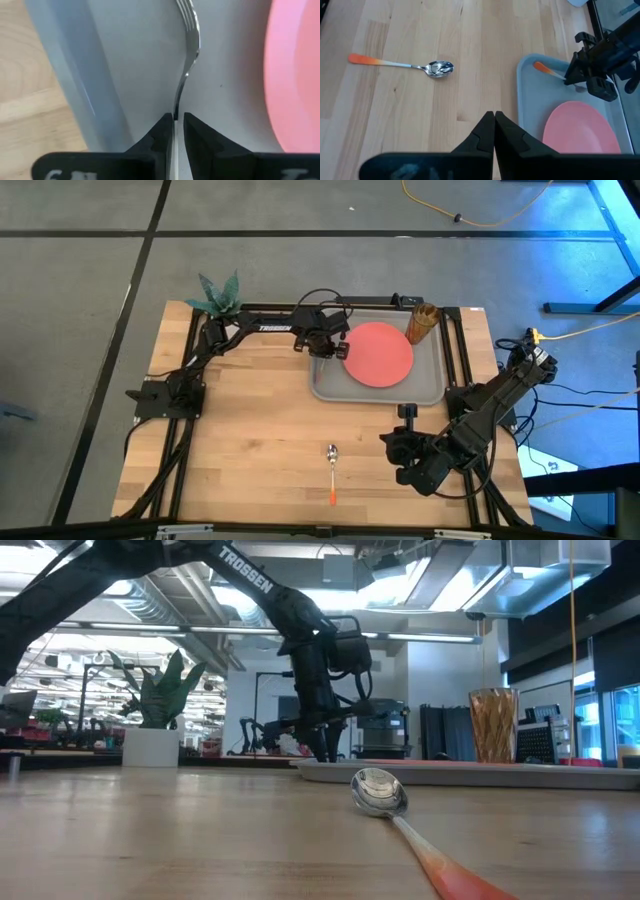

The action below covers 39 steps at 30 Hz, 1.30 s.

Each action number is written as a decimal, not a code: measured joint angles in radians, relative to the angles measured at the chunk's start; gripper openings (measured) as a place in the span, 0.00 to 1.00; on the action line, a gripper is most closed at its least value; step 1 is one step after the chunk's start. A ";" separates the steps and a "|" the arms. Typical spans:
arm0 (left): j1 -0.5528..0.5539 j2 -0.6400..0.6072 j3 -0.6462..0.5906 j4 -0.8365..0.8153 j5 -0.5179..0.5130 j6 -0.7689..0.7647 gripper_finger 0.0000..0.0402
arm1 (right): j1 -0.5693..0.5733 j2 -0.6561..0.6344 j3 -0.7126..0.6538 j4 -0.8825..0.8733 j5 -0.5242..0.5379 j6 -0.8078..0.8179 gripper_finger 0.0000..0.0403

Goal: Pick and place plate/cup/fork/spoon on tray
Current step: Put the orange fork on the gray serving tray to the left of the pink plate

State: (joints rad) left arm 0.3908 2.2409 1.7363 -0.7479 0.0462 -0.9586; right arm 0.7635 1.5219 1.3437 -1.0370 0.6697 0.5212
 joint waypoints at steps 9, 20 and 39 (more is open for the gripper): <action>-0.018 -0.002 0.000 -0.001 -0.062 0.001 0.10 | 0.001 0.000 0.000 0.000 0.002 0.021 0.02; -0.038 -0.044 0.002 -0.015 -0.175 0.044 0.10 | 0.001 0.000 0.000 0.000 0.001 0.021 0.02; -0.305 -0.372 0.001 -0.082 -0.388 0.432 0.10 | -0.031 0.000 0.000 0.011 0.002 0.053 0.02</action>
State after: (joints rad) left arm 0.0854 1.8690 1.7374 -0.8295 -0.3417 -0.5271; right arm 0.7323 1.5219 1.3441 -1.0259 0.6716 0.5746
